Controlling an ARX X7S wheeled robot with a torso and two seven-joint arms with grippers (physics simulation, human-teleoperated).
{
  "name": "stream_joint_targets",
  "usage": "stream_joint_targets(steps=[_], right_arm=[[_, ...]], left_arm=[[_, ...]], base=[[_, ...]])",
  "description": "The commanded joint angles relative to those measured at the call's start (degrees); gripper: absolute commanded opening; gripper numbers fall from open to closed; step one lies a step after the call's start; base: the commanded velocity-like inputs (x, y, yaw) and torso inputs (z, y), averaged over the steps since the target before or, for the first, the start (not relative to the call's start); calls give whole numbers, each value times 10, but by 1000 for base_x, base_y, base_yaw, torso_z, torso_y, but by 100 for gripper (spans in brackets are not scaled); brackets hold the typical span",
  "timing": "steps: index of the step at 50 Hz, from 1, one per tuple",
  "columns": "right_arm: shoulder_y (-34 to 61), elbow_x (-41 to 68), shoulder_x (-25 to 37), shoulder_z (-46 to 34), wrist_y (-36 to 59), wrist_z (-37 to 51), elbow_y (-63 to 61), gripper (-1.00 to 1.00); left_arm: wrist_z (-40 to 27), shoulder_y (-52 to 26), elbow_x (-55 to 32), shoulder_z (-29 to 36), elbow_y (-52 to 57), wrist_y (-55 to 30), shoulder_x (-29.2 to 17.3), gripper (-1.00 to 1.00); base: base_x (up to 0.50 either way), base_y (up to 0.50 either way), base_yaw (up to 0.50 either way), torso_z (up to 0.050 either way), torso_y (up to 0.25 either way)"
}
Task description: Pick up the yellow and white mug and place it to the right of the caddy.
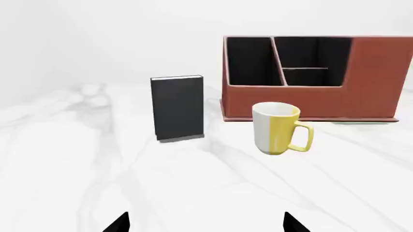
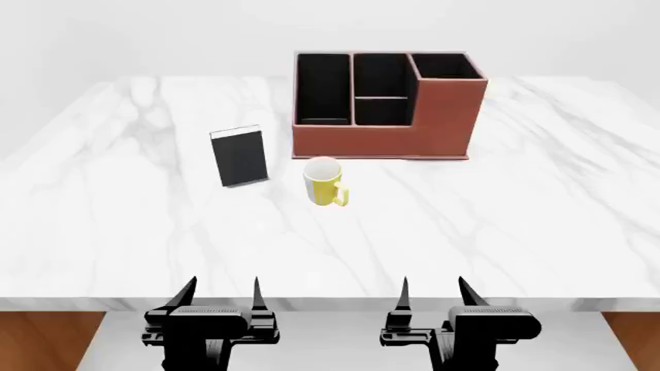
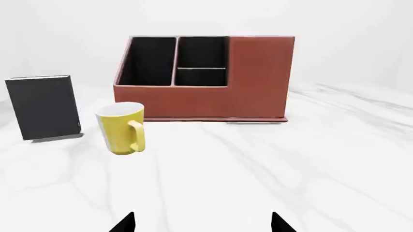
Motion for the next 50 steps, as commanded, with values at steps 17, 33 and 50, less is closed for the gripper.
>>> stream_joint_targets(steps=[17, 33, 50], right_arm=[[54, 18, 48, -26, 246, 24, -146, 100], [108, 28, 75, -36, 329, 19, -199, 100], [98, 33, 85, -50, 316, 20, -198, 100]], left_arm=[[-58, -10, -1, 50, 162, -173, -37, 100], [-70, -35, 5, 67, 263, -279, -59, 100], [-87, -22, 5, 81, 274, -271, -70, 100]], base=[[0, 0, 0, 0, 0], [0, -28, 0, 0, 0], [119, -481, 0, 0, 0]])
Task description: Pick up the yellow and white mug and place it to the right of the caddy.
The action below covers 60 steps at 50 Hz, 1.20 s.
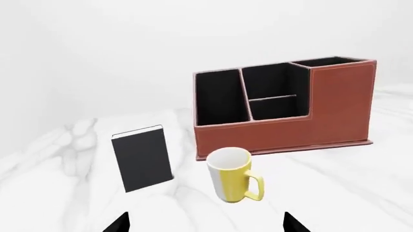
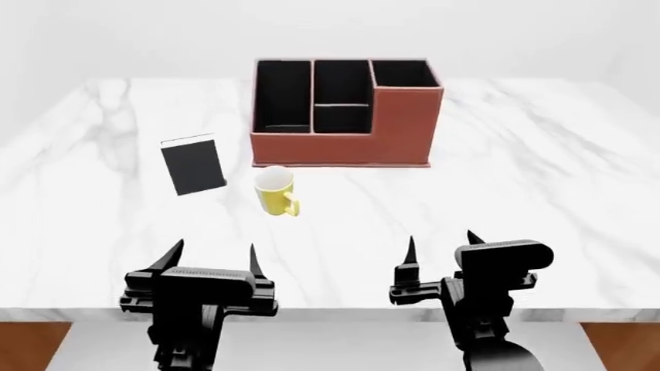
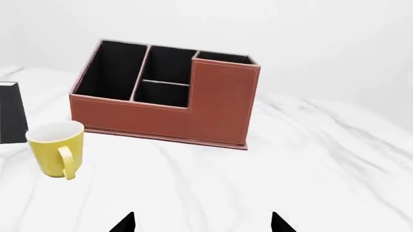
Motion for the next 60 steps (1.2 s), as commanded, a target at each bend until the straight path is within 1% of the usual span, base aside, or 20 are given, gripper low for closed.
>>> stream_joint_targets(steps=[1, 7, 47, 60], right_arm=[[-1, 5, 7, -8, 4, 0, -8, 100], [-3, 10, 9, -11, 6, 1, -15, 100], [-2, 24, 21, -23, 6, 16, -23, 100], [-7, 31, 26, -25, 1, 18, -32, 100]], left_arm=[[-11, 6, -1, 7, 19, -6, -8, 100], [-16, 10, -5, 7, 21, -3, -12, 100], [-34, 16, -24, 15, 40, -5, -31, 100], [-39, 21, -34, 13, 53, -6, -35, 100]], base=[[332, -383, 0, 0, 0], [404, -239, 0, 0, 0], [432, -1, 0, 0, 0], [11, 0, 0, 0, 1]])
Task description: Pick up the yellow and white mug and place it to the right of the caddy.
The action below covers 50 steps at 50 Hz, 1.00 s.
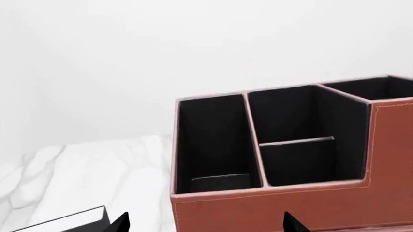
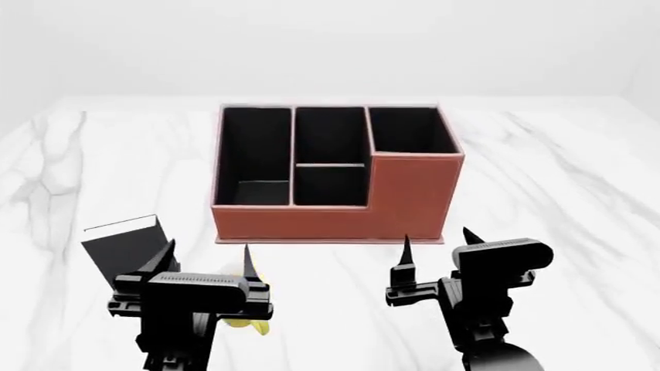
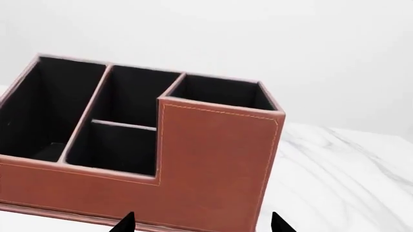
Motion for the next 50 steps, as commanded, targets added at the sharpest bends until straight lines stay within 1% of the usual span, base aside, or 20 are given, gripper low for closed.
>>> stream_joint_targets(steps=[1, 18, 19, 22, 36, 46, 50], right_arm=[[-3, 7, 4, -2, 0, 1, -6, 100], [-3, 7, 4, -2, 0, 1, -6, 100], [-3, -63, -44, 28, 27, -75, -18, 100], [-2, -58, -43, 28, 20, -74, -17, 100], [76, -61, -24, -57, 107, -117, 1, 100], [126, -45, -26, -88, 143, -146, 32, 100], [143, -37, -30, -98, 171, -155, 31, 100]], left_arm=[[-7, 2, -2, 2, 10, -8, -5, 100], [-7, 2, -2, 2, 10, -8, -5, 100], [84, 13, 91, -34, 20, -8, 62, 100], [75, 7, 85, -40, 11, -13, 63, 100], [42, 0, 94, -41, 45, -48, 49, 100], [21, 0, 96, -52, 63, -62, 41, 100], [13, 0, 96, -58, 71, -68, 38, 100]], base=[[0, 0, 0, 0, 0], [0, 0, 0, 0, 0], [0, 0, 0, 0, 0], [0, 0, 0, 0, 0], [0, 0, 0, 0, 0], [0, 0, 0, 0, 0], [0, 0, 0, 0, 0]])
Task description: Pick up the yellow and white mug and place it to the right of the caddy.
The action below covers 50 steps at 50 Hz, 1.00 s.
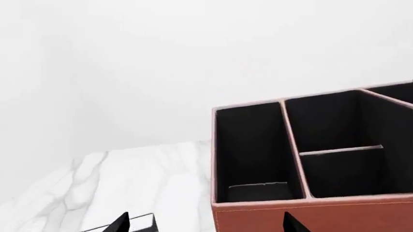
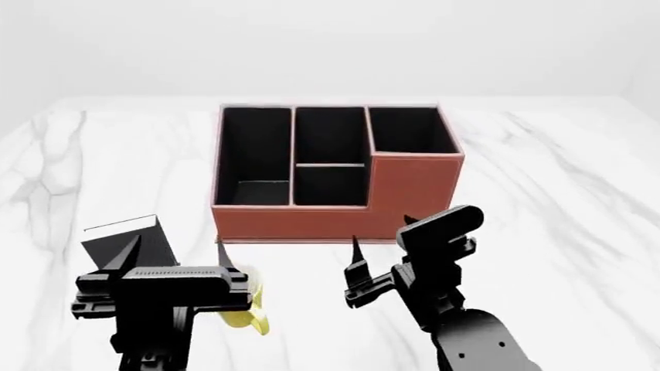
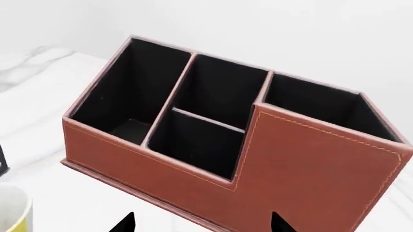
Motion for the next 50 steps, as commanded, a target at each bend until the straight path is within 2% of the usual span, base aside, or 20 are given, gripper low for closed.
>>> stream_joint_targets(steps=[1, 15, 37, 50], right_arm=[[54, 7, -9, -34, 59, -33, 20, 100], [120, 18, -26, -79, 123, -49, 61, 100], [161, 73, -61, -106, 117, -75, 197, 100], [170, 109, -64, -128, 125, -65, 222, 100]], left_arm=[[-13, -2, 7, -15, 14, -11, -2, 100], [-37, 2, 2, -24, 17, -11, -7, 100], [-53, 6, -16, -25, 10, -3, -17, 100], [-59, 9, -27, -28, 7, 0, -23, 100]], base=[[0, 0, 0, 0, 0], [0, 0, 0, 0, 0], [0, 0, 0, 0, 0], [0, 0, 0, 0, 0]])
